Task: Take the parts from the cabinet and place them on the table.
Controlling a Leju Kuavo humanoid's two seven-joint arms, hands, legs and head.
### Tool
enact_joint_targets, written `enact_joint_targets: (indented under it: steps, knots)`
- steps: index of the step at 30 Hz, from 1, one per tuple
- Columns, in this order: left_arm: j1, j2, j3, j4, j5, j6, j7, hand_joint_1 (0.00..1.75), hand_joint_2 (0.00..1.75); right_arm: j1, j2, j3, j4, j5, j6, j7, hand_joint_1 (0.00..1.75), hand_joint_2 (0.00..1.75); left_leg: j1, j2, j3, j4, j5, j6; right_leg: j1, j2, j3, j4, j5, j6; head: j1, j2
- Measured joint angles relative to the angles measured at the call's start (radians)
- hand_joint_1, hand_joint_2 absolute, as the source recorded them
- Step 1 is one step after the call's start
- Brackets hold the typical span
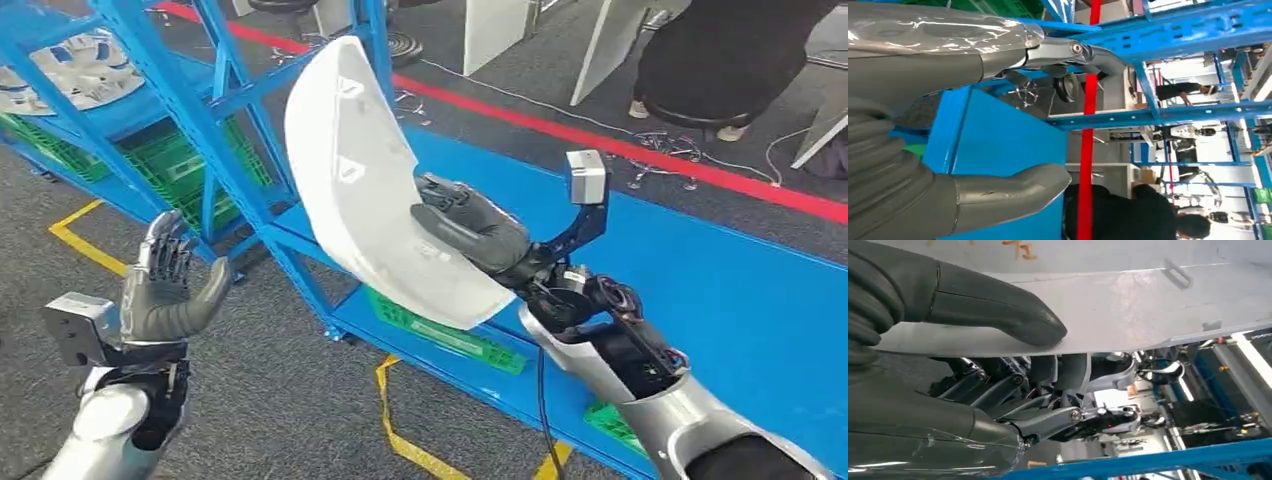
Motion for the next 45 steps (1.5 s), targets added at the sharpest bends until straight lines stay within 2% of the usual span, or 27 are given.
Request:
enact_joint_targets:
  steps: [5,6,8,10,15,20,25,26,27,28,29,30,32,33,34,35,36,37,38,39,40,41,42,43,44,45]
  knots:
    - [0.000,0.000,0.000,0.000,0.000,0.000,0.000,0.00,1.75,0.000,0.000,0.000,0.000,0.000,0.000,0.000,1.75,1.75,0.003,0.002,0.004,-0.011,0.000,-0.002,0.006,-0.001,0.000,0.000,-0.003,-0.015,-0.010,0.000]
    - [0.000,0.000,0.000,0.000,0.000,0.000,0.000,0.00,1.75,0.000,0.000,0.000,0.000,0.000,0.000,0.000,1.75,1.75,0.004,0.002,0.004,-0.012,0.000,-0.005,0.007,-0.002,0.000,0.000,-0.003,-0.015,-0.010,0.000]
    - [0.000,0.000,0.000,0.000,0.000,0.000,0.000,0.00,1.75,0.000,0.000,0.000,0.000,0.000,0.000,0.000,1.75,1.75,0.006,0.002,0.004,-0.013,0.001,-0.023,0.008,-0.002,-0.001,0.001,-0.002,-0.016,-0.011,0.000]
    - [0.000,0.000,0.000,0.000,0.000,0.000,0.000,0.00,1.75,0.000,0.000,0.000,0.000,0.000,0.000,0.000,1.75,1.75,0.006,0.002,0.004,-0.013,0.001,-0.027,0.008,-0.002,0.000,0.001,-0.002,-0.017,-0.011,0.000]
    - [0.000,0.000,0.000,0.000,0.000,0.000,0.000,0.00,1.75,0.000,0.000,0.000,0.000,0.003,-0.004,-0.001,1.75,1.75,0.003,0.001,0.004,-0.011,0.001,-0.027,0.007,-0.004,0.002,0.001,-0.001,-0.017,-0.010,0.000]
    - [0.000,0.000,0.000,0.000,0.000,0.008,0.003,0.00,1.75,0.000,0.000,-0.002,-0.001,0.085,-0.041,-0.039,1.75,1.75,0.001,0.001,0.002,-0.007,0.000,-0.026,0.006,-0.005,0.002,0.000,-0.001,-0.017,-0.010,0.000]
    - [0.000,0.000,0.000,0.000,0.000,0.010,0.008,0.00,1.75,0.000,0.000,-0.002,-0.009,0.097,-0.052,-0.035,1.75,1.75,0.001,0.001,0.001,-0.004,-0.001,-0.024,0.006,-0.005,0.002,0.000,-0.001,-0.016,-0.010,0.000]
    - [-0.001,0.001,0.000,-0.001,0.000,0.011,0.009,0.00,1.75,0.000,0.000,-0.001,-0.010,0.097,-0.055,-0.032,1.75,1.75,-0.003,0.001,-0.003,0.003,-0.006,-0.014,-0.005,-0.009,0.007,-0.011,0.005,-0.003,-0.010,0.000]
    - [-0.001,0.001,0.000,-0.005,-0.002,0.012,0.011,0.00,1.75,-0.001,0.000,-0.001,-0.014,0.097,-0.058,-0.030,1.75,1.75,-0.004,0.000,0.001,-0.015,0.002,0.001,-0.004,-0.010,0.014,-0.025,0.010,0.002,-0.014,0.000]
    - [-0.001,0.000,0.000,-0.011,-0.003,0.012,0.014,0.00,1.75,-0.001,0.000,-0.001,-0.020,0.097,-0.059,-0.029,1.75,1.75,0.002,0.000,0.023,-0.050,0.020,0.011,0.002,-0.010,0.016,-0.036,0.012,0.005,-0.019,0.000]
    - [-0.002,0.000,0.000,-0.011,-0.003,0.013,0.014,0.00,1.75,-0.003,-0.001,-0.001,-0.020,0.093,-0.058,-0.027,1.75,1.75,0.009,-0.001,0.040,-0.075,0.030,0.007,0.000,-0.013,0.009,-0.022,0.002,0.006,-0.014,0.000]
    - [-0.005,0.000,0.000,-0.011,-0.003,0.014,0.018,0.00,1.75,-0.006,-0.001,-0.001,-0.021,0.089,-0.058,-0.026,1.75,1.75,0.011,-0.002,0.048,-0.086,0.035,0.011,-0.001,-0.014,-0.008,0.030,-0.033,0.009,-0.009,0.000]
    - [-0.003,0.000,0.000,-0.011,-0.003,0.014,0.020,0.00,1.75,-0.003,-0.001,-0.001,-0.021,0.085,-0.058,-0.021,1.75,1.75,0.013,-0.007,0.049,-0.086,0.034,0.010,-0.008,-0.014,-0.086,0.202,-0.110,0.018,-0.001,0.000]
    - [-0.001,0.000,0.000,-0.011,-0.003,0.015,0.020,0.00,1.75,0.000,-0.001,0.000,-0.021,0.085,-0.058,-0.019,1.75,1.75,0.014,-0.013,0.048,-0.085,0.033,0.008,-0.014,-0.014,-0.121,0.273,-0.133,0.025,0.000,0.000]
    - [0.001,0.000,0.000,-0.011,-0.003,0.014,0.020,0.00,1.75,0.002,-0.001,0.000,-0.021,0.085,-0.058,-0.019,1.75,1.75,0.018,-0.022,0.048,-0.083,0.030,0.003,-0.020,-0.014,-0.132,0.291,-0.130,0.030,0.001,0.000]
    - [0.002,0.000,0.000,-0.011,-0.003,0.015,0.020,0.00,1.75,0.002,-0.001,0.000,-0.021,0.085,-0.058,-0.019,1.75,1.75,0.023,-0.031,0.048,-0.078,0.026,-0.005,-0.028,-0.014,-0.115,0.255,-0.099,0.038,0.002,0.000]
    - [0.002,0.000,0.000,-0.011,-0.003,0.014,0.020,0.00,1.75,0.002,-0.003,0.000,-0.021,0.085,-0.058,-0.019,1.75,1.75,0.030,-0.042,0.048,-0.068,0.019,-0.015,-0.037,-0.013,-0.076,0.178,-0.053,0.048,0.003,0.000]
    - [0.002,0.000,0.000,-0.011,-0.003,0.015,0.020,0.00,1.75,0.002,-0.004,0.000,-0.021,0.085,-0.058,-0.019,1.75,1.75,0.040,-0.054,0.048,-0.052,0.009,-0.030,-0.048,-0.007,-0.022,0.071,-0.002,0.060,0.006,0.000]
    - [0.002,0.000,0.000,-0.011,-0.003,0.014,0.020,0.00,1.75,0.004,-0.004,0.001,-0.021,0.085,-0.058,-0.019,1.75,1.75,0.045,-0.060,0.043,-0.033,-0.005,-0.046,-0.056,0.027,0.013,0.008,-0.008,0.078,0.007,0.000]
    - [0.001,0.000,0.000,-0.012,-0.003,0.015,0.020,0.00,1.75,0.004,-0.005,0.002,-0.018,0.085,-0.058,-0.018,1.75,1.75,0.040,-0.070,0.029,-0.022,-0.011,-0.058,-0.048,0.071,0.022,0.022,-0.029,0.083,0.018,0.000]
    - [0.001,0.000,0.000,-0.013,-0.003,0.015,0.022,0.00,1.75,0.006,-0.005,0.003,-0.020,0.085,-0.058,-0.019,1.75,1.75,0.043,-0.077,0.015,0.002,-0.011,-0.064,-0.049,0.052,0.013,0.025,-0.027,0.051,0.016,0.000]
    - [0.001,0.000,-0.001,-0.015,-0.004,0.014,0.020,0.00,1.75,0.010,-0.005,0.005,-0.021,0.085,-0.058,-0.018,1.75,1.75,0.045,-0.082,0.010,-0.006,-0.003,-0.067,-0.041,0.044,0.008,0.032,-0.030,0.040,0.001,0.000]
    - [0.003,0.000,-0.001,-0.015,-0.005,0.015,0.019,0.00,1.75,0.009,-0.007,0.004,-0.021,0.086,-0.059,-0.018,1.75,1.75,0.051,-0.087,0.008,-0.017,-0.001,-0.071,-0.034,0.036,0.005,0.040,-0.031,0.027,0.000,0.000]
    - [0.005,0.001,-0.001,-0.015,-0.003,0.015,0.021,0.00,1.75,0.006,-0.007,0.004,-0.021,0.085,-0.058,-0.019,1.75,1.75,0.053,-0.094,0.004,-0.017,-0.001,-0.078,-0.034,0.025,0.006,0.039,-0.030,0.018,0.000,0.000]
    - [0.005,0.002,-0.001,-0.016,-0.003,0.015,0.021,0.00,1.75,0.003,-0.007,0.005,-0.025,0.085,-0.057,-0.019,1.75,1.75,0.055,-0.074,0.003,-0.005,-0.008,-0.076,-0.034,0.010,0.009,0.034,-0.031,0.005,-0.007,0.000]
    - [0.002,0.003,-0.001,-0.018,-0.003,0.015,0.021,0.00,1.75,0.002,-0.007,0.005,-0.026,0.084,-0.056,-0.019,1.75,1.75,0.048,-0.014,-0.025,0.049,-0.028,-0.069,-0.029,-0.003,0.012,0.033,-0.033,-0.003,-0.021,0.000]
